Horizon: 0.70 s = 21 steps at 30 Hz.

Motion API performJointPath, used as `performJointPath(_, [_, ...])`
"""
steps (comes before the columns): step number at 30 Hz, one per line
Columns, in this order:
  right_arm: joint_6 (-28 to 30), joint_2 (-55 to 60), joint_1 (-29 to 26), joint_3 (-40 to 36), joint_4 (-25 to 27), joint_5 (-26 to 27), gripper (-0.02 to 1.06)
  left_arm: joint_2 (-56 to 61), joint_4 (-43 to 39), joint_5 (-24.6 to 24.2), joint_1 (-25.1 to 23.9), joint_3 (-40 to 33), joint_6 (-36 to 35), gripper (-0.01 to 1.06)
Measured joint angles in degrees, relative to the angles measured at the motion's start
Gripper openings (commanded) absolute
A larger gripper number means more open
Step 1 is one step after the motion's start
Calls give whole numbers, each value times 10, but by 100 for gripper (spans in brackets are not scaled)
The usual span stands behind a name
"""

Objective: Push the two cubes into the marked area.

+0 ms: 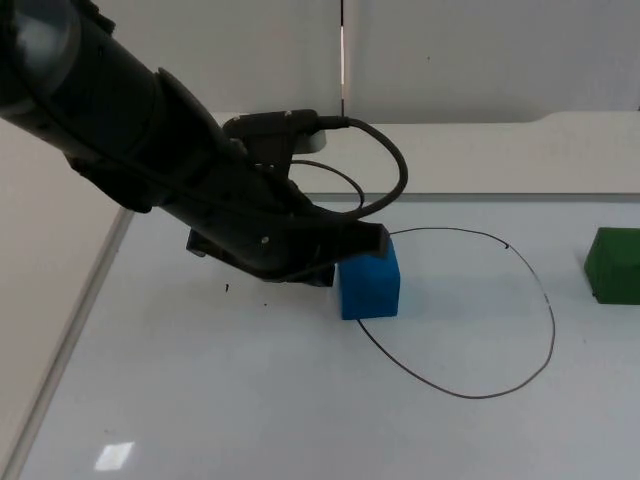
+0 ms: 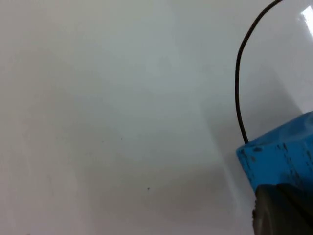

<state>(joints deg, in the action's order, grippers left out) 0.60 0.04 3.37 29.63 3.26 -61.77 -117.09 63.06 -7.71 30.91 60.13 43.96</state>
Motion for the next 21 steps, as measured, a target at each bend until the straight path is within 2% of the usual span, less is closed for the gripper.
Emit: performJointPath(21, [2, 0, 0, 0, 0, 0, 105, 0, 0, 25, 14, 0, 0, 0])
